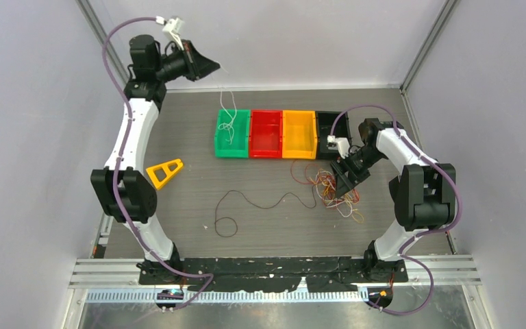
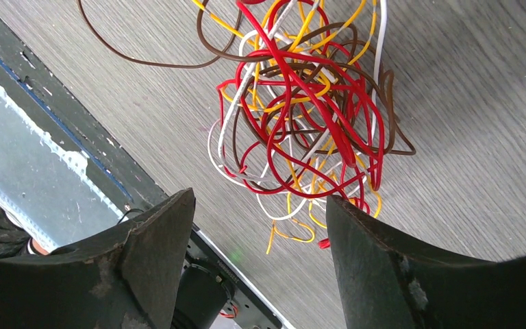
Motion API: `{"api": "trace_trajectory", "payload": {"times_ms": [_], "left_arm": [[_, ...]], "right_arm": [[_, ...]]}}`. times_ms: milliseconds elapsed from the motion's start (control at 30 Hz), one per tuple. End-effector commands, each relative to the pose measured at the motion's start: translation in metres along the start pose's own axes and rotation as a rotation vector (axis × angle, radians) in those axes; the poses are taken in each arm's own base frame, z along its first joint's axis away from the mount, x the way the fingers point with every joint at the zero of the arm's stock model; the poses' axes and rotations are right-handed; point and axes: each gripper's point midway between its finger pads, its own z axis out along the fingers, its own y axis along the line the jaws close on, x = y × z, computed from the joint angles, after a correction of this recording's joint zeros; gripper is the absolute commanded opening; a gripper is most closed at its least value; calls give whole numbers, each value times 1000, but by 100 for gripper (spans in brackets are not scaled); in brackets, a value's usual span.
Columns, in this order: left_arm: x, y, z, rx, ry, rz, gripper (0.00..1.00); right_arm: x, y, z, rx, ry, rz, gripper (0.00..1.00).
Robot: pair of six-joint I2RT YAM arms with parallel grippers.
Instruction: Untangle the cables
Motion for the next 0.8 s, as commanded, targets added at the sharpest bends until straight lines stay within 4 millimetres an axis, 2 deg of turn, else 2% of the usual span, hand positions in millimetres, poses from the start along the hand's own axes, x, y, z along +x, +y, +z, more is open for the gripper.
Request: {"api": "trace_trajectory", "payload": {"times_ms": [0,167,267,400,567,767], "left_arm": [[36,4,3,-6,39,50,0],[111,34,5,-71,146,-10,0],[146,55,7,-120,202,-31,0],[185,71,16,-147,289,-69,0],[221,91,22,-260,384,-22,0],[247,105,25,-352,474,1,0]], "right_arm": [[-4,1,0,-4,-15,-31,76],[-1,2,3,-15,-8,-27,76],[0,3,5,-22,-7,-23,75],[3,5,7,-31,-4,-20,75],[3,4,7,-32,-1,-17,75],[5,4,9,-37,4,-15,75]]}}
